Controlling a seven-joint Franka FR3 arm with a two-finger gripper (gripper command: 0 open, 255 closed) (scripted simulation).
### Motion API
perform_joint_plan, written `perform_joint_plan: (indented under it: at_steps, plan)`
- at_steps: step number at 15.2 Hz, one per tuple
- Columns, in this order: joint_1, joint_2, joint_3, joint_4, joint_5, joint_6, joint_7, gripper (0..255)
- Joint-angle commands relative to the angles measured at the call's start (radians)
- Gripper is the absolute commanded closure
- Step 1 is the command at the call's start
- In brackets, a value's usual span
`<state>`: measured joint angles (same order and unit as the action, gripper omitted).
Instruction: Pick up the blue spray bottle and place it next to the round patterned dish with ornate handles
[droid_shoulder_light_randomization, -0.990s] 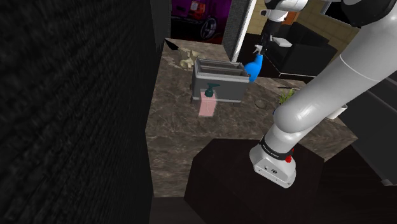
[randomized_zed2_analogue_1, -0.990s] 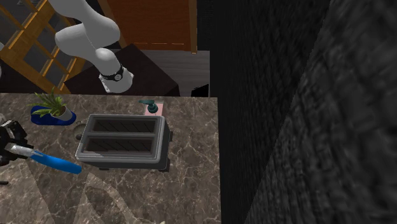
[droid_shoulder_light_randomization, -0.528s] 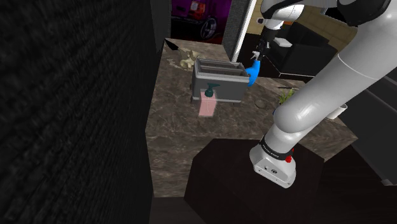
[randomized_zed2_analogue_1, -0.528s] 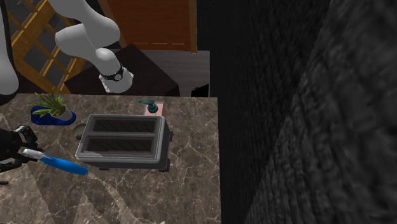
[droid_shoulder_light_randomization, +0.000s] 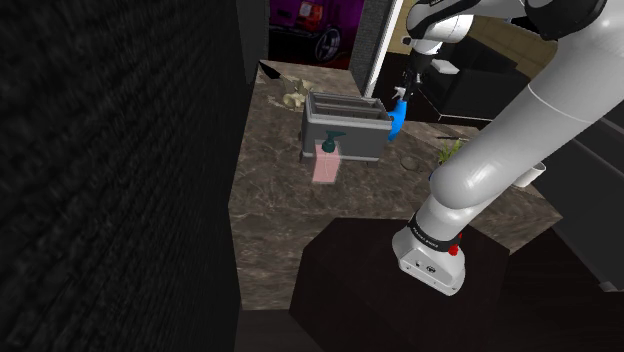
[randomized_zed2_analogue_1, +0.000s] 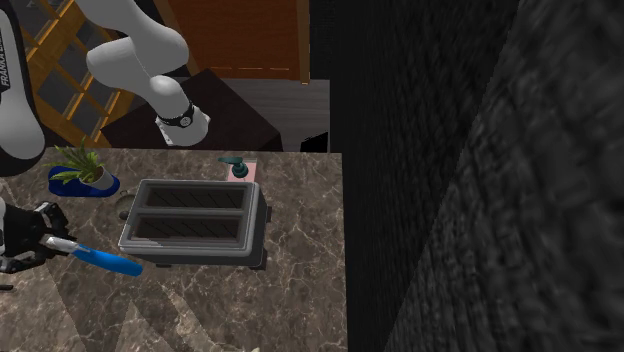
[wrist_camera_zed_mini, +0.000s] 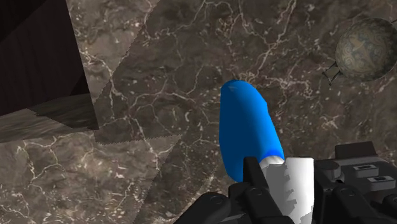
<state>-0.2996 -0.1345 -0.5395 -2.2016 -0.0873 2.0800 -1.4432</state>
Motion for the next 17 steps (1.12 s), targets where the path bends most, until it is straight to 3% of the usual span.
perform_joint_plan:
  at_steps: [1,3,4,9,13,17]
  plan:
    - [0.000,0.000,0.000,0.000,0.000,0.001,0.000,255]
    - [0.000,0.000,0.000,0.000,0.000,0.001,0.000,255]
    - [0.000,0.000,0.000,0.000,0.000,0.001,0.000,0]
    - [0.000,0.000,0.000,0.000,0.000,0.001,0.000,0]
    - [0.002,-0.042,0.013,0.091,-0.015,-0.128,0.014,0]
    - [0.002,-0.042,0.013,0.091,-0.015,-0.128,0.014,0]
